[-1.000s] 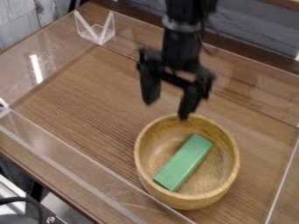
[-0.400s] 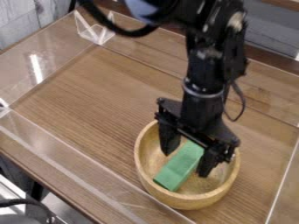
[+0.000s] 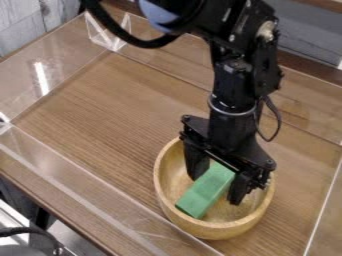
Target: Remove the green block from inside the brown bowl and put it on the table
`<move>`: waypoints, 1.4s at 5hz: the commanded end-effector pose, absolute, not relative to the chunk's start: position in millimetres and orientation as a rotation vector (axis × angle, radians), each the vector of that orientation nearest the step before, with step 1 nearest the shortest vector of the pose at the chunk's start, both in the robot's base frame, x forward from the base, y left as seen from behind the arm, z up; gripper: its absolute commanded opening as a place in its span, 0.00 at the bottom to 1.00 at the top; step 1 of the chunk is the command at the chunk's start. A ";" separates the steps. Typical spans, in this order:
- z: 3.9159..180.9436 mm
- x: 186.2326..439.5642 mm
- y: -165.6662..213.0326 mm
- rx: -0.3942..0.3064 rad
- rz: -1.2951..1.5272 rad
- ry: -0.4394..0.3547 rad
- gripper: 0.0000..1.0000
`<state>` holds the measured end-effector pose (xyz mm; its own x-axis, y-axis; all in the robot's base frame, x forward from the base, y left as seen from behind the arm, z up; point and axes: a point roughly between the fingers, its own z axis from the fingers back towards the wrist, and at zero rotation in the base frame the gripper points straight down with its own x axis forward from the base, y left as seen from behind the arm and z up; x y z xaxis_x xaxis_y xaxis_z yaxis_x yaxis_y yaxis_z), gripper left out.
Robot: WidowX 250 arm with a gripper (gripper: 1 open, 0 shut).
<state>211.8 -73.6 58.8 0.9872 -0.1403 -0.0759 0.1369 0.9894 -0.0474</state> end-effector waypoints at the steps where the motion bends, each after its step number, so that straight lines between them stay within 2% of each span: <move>1: 64.6 217.8 -72.1 -0.059 -0.136 0.046 1.00; 7: 61.8 219.0 -62.6 -0.095 -0.137 0.056 1.00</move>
<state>213.9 -63.1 55.7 0.9862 -0.1454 -0.0787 0.1379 0.9860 -0.0937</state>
